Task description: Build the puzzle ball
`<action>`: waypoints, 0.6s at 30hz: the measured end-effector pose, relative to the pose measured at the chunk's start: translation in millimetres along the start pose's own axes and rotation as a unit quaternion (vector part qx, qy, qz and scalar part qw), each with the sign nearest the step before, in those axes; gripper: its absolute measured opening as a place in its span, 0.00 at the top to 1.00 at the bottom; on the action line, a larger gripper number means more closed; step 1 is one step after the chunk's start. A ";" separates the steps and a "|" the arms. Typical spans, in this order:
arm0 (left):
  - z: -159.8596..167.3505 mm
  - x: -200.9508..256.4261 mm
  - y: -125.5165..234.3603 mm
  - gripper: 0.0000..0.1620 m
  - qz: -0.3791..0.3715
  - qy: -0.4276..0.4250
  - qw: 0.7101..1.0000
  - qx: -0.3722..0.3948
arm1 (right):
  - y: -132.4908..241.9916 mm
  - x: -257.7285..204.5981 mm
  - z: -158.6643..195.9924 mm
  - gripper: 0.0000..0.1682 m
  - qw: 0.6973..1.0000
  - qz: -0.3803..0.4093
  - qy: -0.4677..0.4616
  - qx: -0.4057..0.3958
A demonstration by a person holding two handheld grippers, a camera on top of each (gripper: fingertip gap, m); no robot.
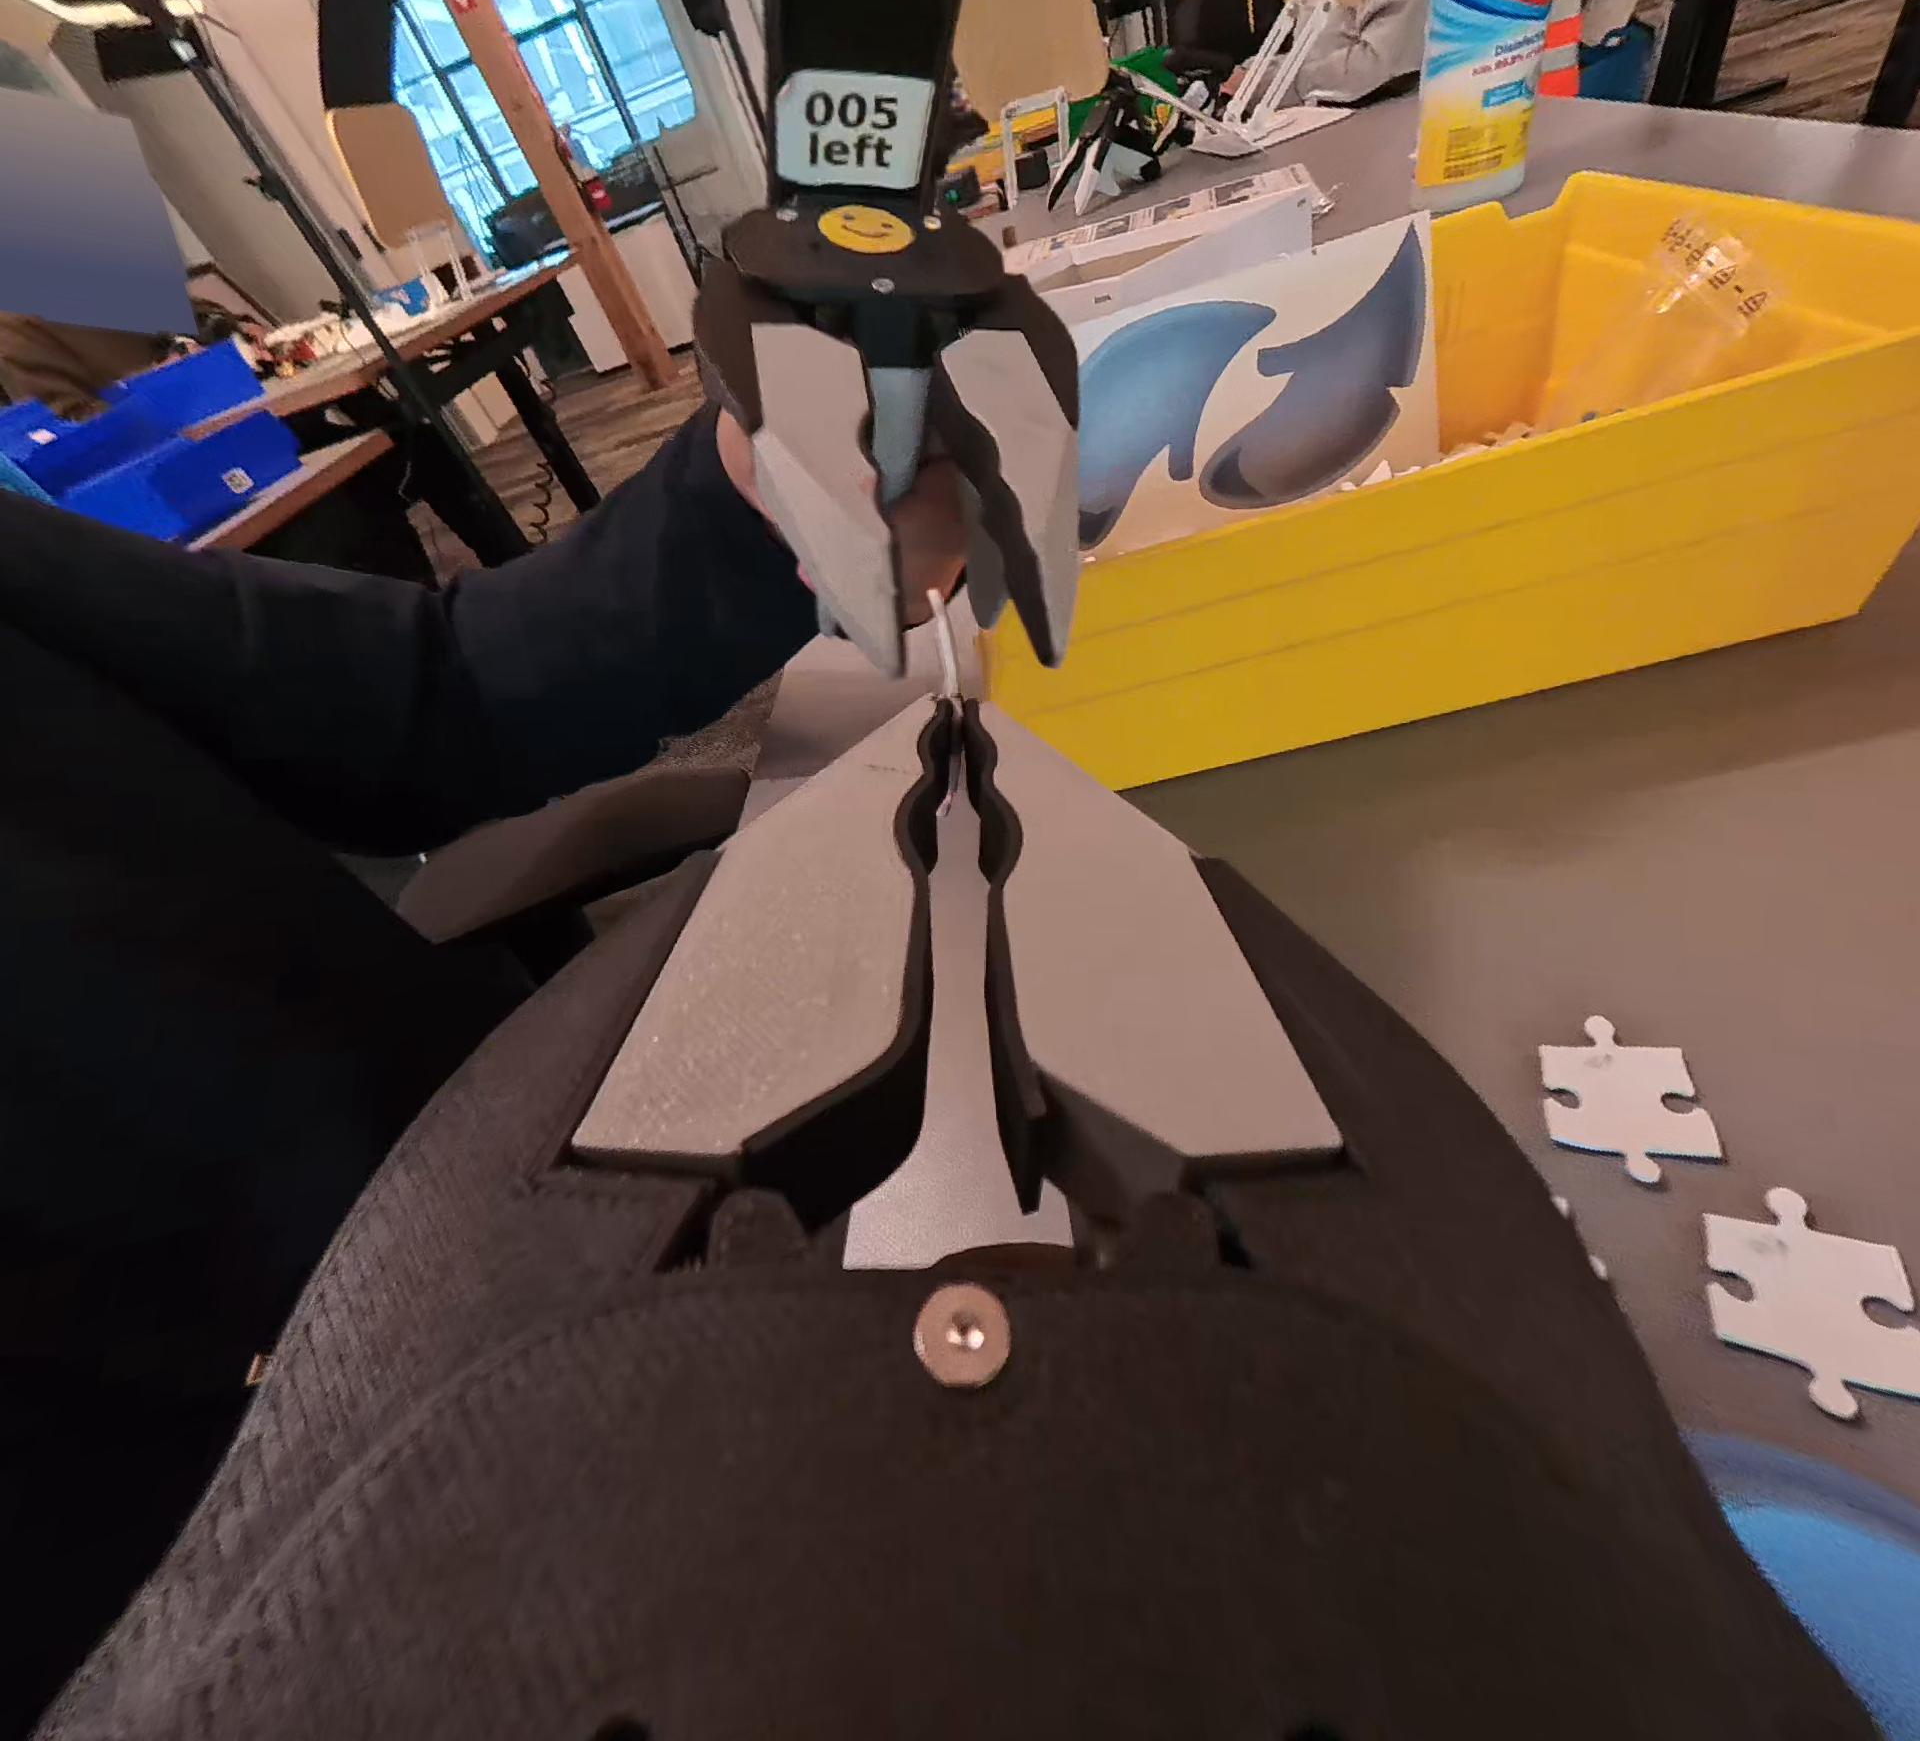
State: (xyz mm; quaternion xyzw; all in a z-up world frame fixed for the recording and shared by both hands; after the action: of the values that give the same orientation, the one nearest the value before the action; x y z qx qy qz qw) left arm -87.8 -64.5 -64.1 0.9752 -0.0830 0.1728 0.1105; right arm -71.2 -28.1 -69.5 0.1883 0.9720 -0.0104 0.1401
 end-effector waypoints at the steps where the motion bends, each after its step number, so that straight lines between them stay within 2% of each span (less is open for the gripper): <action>1: 1.7 -2.0 -2.2 0.85 -0.012 -0.006 1.000 -0.002 | -0.1 -1.1 -0.1 1.00 1.000 -0.002 0.001 0.002; 4: 1.5 0.0 -7.1 0.89 -0.014 -0.017 1.000 0.003 | -0.7 -0.3 2.5 1.00 1.000 0.006 0.007 -0.005; 7: -0.9 3.0 -8.9 1.00 -0.008 -0.026 1.000 0.003 | -0.3 1.6 2.1 1.00 1.000 0.011 0.006 0.000; 10: -4.7 1.7 -7.1 1.00 -0.017 -0.022 1.000 -0.003 | 1.5 3.9 1.6 0.99 1.000 0.010 0.000 0.006; 11: -10.8 0.6 -3.3 1.00 -0.020 -0.019 1.000 0.005 | 2.5 5.0 1.4 0.96 1.000 0.012 -0.001 0.007; 14: -37.6 -12.9 22.1 1.00 -0.044 0.007 0.999 0.023 | 6.4 11.0 1.6 0.95 1.000 0.028 -0.002 0.008; 18: -59.2 -77.2 68.5 1.00 -0.155 0.069 0.986 -0.006 | 8.0 13.9 2.0 0.96 0.999 0.031 -0.011 0.011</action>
State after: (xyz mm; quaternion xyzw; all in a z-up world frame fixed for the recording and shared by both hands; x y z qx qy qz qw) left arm -191.8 -106.4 -24.6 0.9614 0.0759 0.2195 0.1474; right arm -80.1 -15.8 -75.1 0.2199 0.9640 -0.0185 0.1486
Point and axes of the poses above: each gripper's, where its closed fingertips meet, y back along the fingers, z out of its underside, x = y × z across the jaws, the point moved 2 cm from there along y, back along the fingers, and after that the axes turned 7 degrees about x, right-handed, at the moved point
